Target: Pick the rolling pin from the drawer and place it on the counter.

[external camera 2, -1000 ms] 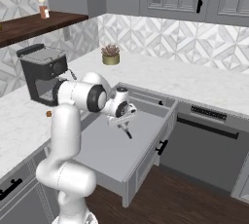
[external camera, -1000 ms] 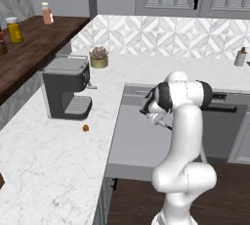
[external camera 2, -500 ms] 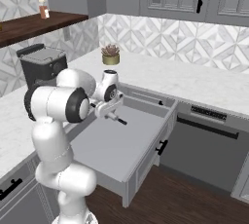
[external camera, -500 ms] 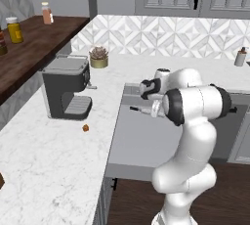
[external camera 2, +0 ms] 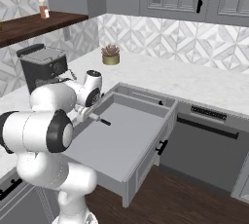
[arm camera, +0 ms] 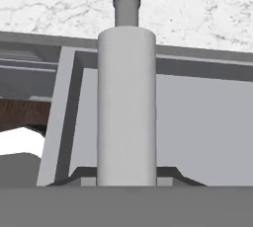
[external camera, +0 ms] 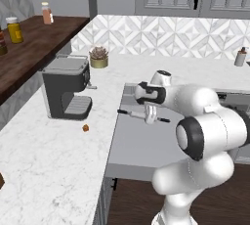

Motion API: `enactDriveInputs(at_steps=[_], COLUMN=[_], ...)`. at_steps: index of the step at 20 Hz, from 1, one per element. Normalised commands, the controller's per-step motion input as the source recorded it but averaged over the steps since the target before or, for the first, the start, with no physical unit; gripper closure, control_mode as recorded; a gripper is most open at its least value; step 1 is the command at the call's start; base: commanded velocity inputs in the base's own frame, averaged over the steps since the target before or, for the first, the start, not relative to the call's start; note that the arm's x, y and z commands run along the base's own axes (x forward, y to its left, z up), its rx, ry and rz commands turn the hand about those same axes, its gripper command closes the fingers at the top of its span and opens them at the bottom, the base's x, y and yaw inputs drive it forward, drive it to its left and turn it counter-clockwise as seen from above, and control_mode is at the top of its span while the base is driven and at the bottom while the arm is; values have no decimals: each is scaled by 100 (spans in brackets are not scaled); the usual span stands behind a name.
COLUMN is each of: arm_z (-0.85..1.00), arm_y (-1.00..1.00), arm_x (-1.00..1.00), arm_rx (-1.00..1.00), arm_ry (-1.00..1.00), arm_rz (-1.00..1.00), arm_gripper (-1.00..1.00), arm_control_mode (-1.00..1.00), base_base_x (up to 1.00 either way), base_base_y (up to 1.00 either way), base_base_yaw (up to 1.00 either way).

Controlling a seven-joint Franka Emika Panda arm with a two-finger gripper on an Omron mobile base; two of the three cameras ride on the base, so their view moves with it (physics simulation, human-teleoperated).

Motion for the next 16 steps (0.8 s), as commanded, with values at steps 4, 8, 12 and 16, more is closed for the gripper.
enactDriveInputs(at_steps=[4, 8, 12, 16], arm_z=[83, 59, 0, -35], arm_y=[100, 100, 100, 100], arm_x=[4, 2, -33, 4], arm_rx=[0, -10, -23, -19], arm_ry=[5, 19, 18, 2], arm_rz=[11, 9, 18, 12], arm_gripper=[100, 100, 100, 100], arm_control_mode=[-100, -100, -100, -100], base_base_x=[0, 0, 0, 0], base_base_y=[0, 0, 0, 0], base_base_yaw=[0, 0, 0, 0])
